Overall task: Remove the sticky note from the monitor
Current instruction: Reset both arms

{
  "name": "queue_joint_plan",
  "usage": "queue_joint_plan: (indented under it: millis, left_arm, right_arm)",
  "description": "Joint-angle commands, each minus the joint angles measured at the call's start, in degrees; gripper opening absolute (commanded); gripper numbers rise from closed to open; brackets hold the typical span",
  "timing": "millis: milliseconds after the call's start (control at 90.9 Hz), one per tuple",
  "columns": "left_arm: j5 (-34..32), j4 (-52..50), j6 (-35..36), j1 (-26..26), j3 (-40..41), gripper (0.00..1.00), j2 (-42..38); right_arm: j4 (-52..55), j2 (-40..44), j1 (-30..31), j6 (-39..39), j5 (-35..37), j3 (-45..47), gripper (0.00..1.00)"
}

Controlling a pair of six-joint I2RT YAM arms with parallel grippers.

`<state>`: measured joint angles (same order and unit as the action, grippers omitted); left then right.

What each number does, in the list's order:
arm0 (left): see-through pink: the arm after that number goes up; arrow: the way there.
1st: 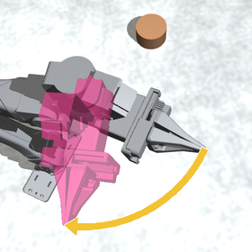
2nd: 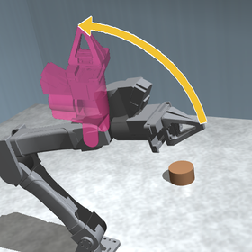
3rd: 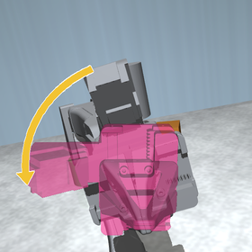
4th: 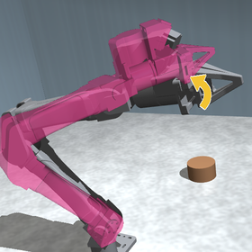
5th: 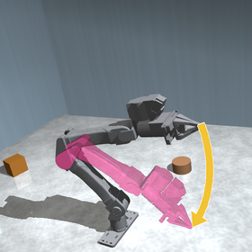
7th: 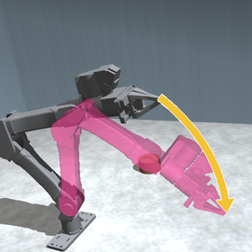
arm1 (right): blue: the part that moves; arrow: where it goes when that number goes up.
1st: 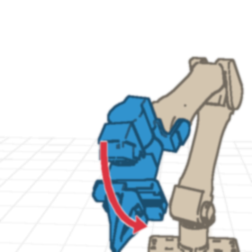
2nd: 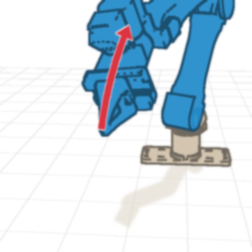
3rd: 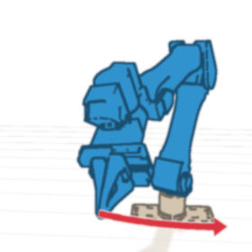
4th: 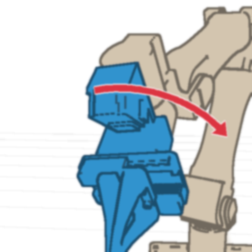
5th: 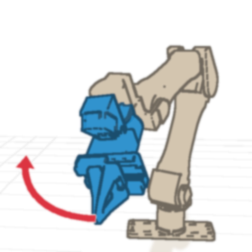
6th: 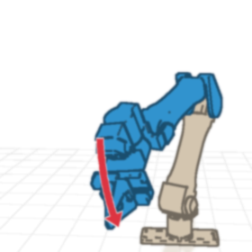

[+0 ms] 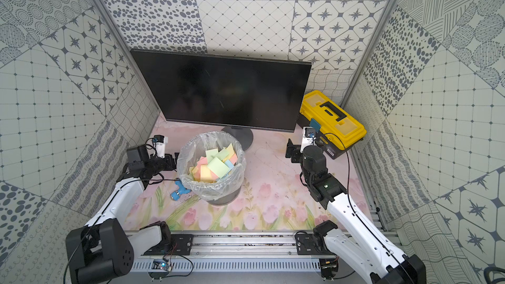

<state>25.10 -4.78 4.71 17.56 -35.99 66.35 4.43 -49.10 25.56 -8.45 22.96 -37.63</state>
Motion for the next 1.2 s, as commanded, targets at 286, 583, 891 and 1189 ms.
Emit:
queue_joint_plan:
  millis: [286, 583, 891, 1189]
  left_arm:
    - [-1.6, 21.9, -4.1, -7.9, 5.5, 0.99, 5.6]
    - [-5.1, 29.7, -3.6, -12.0, 5.5, 0.99, 13.9]
    - [-8.1, 34.4, -5.9, -13.6, 5.6, 0.99, 18.1]
    - [-16.7, 45.3, -6.2, -17.3, 8.9, 0.99, 21.7]
  right_arm:
    - [-8.4, -1.4, -1.8, 3.3, -4.8, 2.5, 0.97]
    - [-12.2, -3.2, -3.2, 4.5, -7.5, 4.5, 0.97]
    - [-15.5, -5.1, -4.3, 5.0, -9.5, 5.8, 0.97]
    - [-17.7, -7.2, -5.9, 5.6, -9.2, 7.5, 0.97]
